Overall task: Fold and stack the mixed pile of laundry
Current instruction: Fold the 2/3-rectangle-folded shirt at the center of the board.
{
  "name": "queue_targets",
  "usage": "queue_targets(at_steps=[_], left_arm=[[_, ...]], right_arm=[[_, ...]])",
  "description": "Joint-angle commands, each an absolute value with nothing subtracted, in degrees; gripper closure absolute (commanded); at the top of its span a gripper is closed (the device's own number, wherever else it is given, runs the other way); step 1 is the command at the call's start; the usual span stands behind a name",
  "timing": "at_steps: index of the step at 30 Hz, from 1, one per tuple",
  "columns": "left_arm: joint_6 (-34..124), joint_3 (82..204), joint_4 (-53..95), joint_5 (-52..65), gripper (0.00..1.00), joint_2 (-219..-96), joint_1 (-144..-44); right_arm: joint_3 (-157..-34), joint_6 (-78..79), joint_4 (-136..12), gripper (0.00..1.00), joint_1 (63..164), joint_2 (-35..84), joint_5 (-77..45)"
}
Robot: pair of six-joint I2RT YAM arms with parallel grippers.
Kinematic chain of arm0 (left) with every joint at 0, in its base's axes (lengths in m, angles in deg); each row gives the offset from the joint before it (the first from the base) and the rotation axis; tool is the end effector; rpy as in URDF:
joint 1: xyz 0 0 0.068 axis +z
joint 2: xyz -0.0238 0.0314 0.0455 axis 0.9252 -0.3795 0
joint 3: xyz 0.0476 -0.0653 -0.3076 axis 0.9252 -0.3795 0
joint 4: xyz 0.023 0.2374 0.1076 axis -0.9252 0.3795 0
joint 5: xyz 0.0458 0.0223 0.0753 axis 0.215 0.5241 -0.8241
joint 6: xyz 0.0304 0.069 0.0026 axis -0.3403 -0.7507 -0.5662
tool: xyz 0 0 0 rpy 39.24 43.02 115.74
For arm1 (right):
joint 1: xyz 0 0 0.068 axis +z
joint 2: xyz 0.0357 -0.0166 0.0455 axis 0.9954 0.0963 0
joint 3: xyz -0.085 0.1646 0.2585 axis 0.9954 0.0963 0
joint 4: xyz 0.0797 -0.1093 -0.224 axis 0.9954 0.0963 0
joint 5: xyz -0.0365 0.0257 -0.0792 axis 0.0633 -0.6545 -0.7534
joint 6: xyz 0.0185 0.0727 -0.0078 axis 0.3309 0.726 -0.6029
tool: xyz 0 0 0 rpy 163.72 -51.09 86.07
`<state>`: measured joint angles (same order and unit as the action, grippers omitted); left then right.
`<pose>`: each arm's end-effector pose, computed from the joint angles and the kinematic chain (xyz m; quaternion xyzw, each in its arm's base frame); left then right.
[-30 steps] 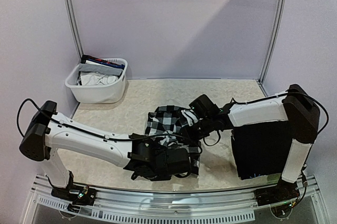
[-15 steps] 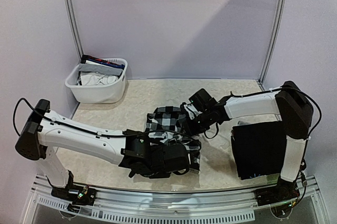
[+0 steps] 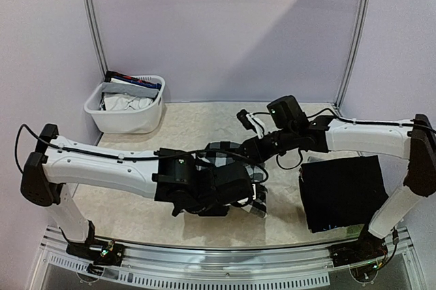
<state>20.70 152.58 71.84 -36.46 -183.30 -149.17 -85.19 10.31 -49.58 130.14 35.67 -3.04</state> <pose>0.0920 -0.3689 0.2769 0.6448 0.6821 0.1381 0.3160 0.2492 0.2872 0.2815 -0.2954 0.8441 0.3542 0.2736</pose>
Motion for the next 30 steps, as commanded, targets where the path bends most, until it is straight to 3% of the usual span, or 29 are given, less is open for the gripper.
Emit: queue_targets(at_steps=[1,13,20,24,30], left_arm=[[15.5,156.9,71.8,-35.0,1.00,-183.5,-146.9],[9.9,165.8,72.8,-30.9,1.00,-188.4,-140.7],[7.8,170.4,73.9,-28.9,1.00,-192.8,-137.6],[6.6,172.4,73.8,-27.2,1.00,-194.5,-135.6],[5.4,177.1,76.0,-25.8,1.00,-197.9,-132.9]], right_arm=[[-82.6,6.7,-53.8,0.62,130.0,40.3,11.5],[-80.9,3.2,-52.8,0.65,130.0,47.1,13.7],[-81.6,9.7,-50.8,0.62,128.8,44.6,-0.8],[-83.1,14.2,-48.5,0.55,127.0,42.5,-10.8],[-83.7,16.9,-49.1,0.48,122.8,39.2,-12.6]])
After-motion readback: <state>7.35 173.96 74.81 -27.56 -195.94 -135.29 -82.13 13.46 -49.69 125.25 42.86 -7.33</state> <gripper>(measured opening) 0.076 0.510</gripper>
